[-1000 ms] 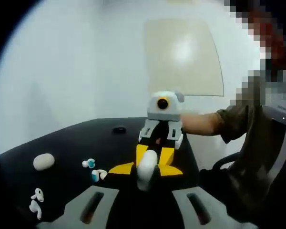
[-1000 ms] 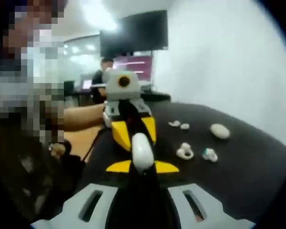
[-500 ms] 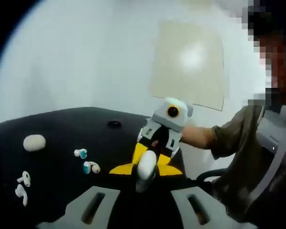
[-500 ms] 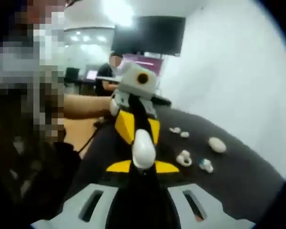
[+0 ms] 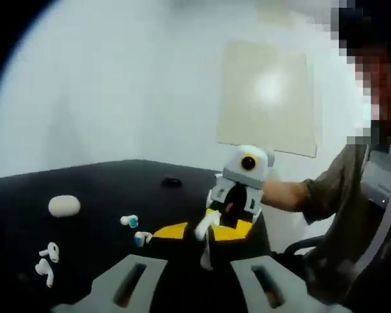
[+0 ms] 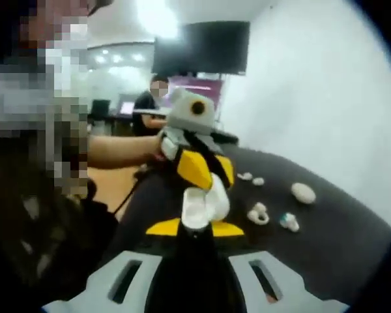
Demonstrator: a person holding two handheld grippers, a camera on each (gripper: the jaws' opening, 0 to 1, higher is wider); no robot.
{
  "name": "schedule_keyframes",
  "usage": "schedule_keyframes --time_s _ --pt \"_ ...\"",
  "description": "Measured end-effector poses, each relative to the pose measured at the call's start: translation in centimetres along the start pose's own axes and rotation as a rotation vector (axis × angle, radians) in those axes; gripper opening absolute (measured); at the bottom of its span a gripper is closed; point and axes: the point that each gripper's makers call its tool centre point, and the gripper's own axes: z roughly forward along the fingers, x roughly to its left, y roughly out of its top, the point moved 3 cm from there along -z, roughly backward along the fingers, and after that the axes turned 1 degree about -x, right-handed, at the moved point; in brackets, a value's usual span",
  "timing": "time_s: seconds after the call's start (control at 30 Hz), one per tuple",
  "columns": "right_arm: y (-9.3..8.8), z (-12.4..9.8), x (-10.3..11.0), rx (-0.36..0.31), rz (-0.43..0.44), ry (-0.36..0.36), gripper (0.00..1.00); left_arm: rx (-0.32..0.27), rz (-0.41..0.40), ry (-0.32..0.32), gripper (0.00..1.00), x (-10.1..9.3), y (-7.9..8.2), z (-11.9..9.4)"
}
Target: Pick up three earphones and place each one into its charging case using tactile feedback, ensure that each earphone is properly inserted and securely positioned inside the case.
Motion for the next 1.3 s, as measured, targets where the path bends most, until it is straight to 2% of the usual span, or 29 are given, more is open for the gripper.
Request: schedule_keyframes --time_s 0.13,0.23,0.3,0.4,0.47,0.53,0.57,0.63,0.73,0.77,0.87,1.0,1.13,1.2,1.23,1.3 --pt "-0.2 -0.3 -0.4 -0.008 0.158 0.034 0.17 -0.097 -0.056 -0.021 0.17 0.2 1.3 -0.7" --pt "-0.4 -0.6 -1.2 -0.008 0.252 0.032 0.17 -0.095 -0.075 -0.018 0.2 0.5 1.2 -0.8" --pt "-0.5 -0.7 -1.5 -0.009 0.272 0.032 0.17 -0.066 -0.057 -0.024 0.2 0.1 0.8 -0.5" --pt "-0.5 -0.7 -1.2 -0.013 0.251 0.028 0.17 -0.034 -0.044 -0.02 0.2 -0.1 0.2 -0.2" --pt "-0.5 -0.8 -1.1 -0.017 0.201 0.023 0.17 -0.032 -0.039 -0.019 0.2 0.0 0.2 -0.3" --pt "-0.5 -0.8 -1.1 -0.02 0.189 0.018 0.17 -0.053 -0.037 -0.015 0.19 0.1 0.5 -0.6" --pt "-0.5 -0.9 -1.1 -0.022 0.176 0.017 0.17 -0.074 -0.031 -0.01 0.18 0.2 0.8 -0.8" --pt "-0.5 -0.9 -1.2 -0.023 0.17 0.015 0.17 -0.182 -0.01 -0.001 0.16 0.3 2.4 -1.7" --pt "-0.5 -1.0 -1.3 -0.025 0.168 0.012 0.17 -0.38 -0.051 0.023 0.15 0.8 4.8 -4.0" --pt "-0.5 -1.0 -1.4 -0.025 0.166 0.008 0.17 -0.422 -0.068 0.037 0.15 1.2 5.3 -4.5" --pt "-0.5 -1.0 -1.4 -0.026 0.155 0.003 0.17 -0.547 -0.135 0.147 0.12 3.4 6.3 -6.7" --pt "-0.5 -1.1 -1.4 -0.028 0.144 0.002 0.17 -0.649 -0.176 0.183 0.12 4.4 7.1 -8.2" --pt "-0.6 -1.1 -1.3 -0.03 0.138 0.003 0.17 -0.712 -0.244 0.235 0.1 6.1 7.3 -9.2" --pt "-0.6 -1.2 -1.3 -0.032 0.134 0.002 0.17 -0.687 -0.275 0.276 0.1 7.3 7.3 -9.5" --pt "-0.6 -1.2 -1.3 -0.033 0.131 0.001 0.17 -0.643 -0.263 0.319 0.09 8.0 7.2 -9.7" --pt "-0.6 -1.1 -1.4 -0.034 0.128 -0.001 0.17 -0.47 -0.216 0.451 0.08 9.8 6.4 -10.0"
